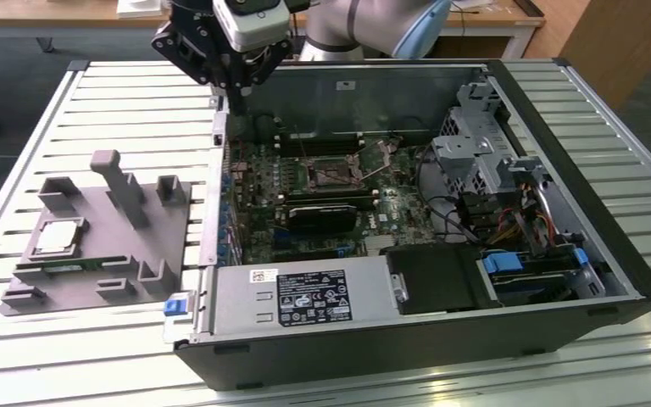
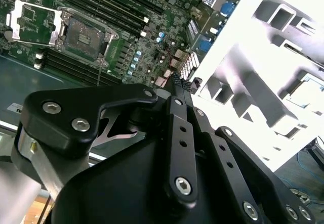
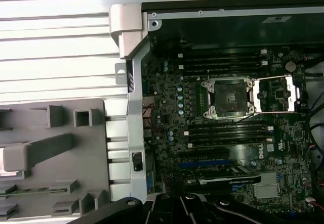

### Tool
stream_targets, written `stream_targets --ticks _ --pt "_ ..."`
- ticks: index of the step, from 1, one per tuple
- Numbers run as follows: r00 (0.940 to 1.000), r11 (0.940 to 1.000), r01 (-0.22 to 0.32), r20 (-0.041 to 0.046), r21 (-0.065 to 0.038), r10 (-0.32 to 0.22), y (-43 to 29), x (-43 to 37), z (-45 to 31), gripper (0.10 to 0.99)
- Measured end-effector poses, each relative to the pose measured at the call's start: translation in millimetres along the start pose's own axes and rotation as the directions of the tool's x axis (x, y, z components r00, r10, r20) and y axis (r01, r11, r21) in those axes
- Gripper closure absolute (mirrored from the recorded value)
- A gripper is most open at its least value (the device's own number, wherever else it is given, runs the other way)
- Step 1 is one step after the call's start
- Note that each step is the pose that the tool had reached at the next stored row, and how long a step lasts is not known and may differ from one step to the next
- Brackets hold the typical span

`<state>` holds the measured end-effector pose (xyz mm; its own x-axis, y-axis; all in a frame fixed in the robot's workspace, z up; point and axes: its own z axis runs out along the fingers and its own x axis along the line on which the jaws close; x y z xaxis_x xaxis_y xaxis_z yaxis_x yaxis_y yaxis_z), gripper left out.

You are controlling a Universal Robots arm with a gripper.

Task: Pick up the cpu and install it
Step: 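Reach for the cpu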

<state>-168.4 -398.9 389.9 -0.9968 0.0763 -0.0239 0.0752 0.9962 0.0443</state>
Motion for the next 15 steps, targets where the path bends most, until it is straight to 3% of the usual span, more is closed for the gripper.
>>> stream_targets --ticks 15 --pt "1.0000 1.0000 0.000 0.0000 0.000 0.000 -1.0 12.7 0.5 0.980"
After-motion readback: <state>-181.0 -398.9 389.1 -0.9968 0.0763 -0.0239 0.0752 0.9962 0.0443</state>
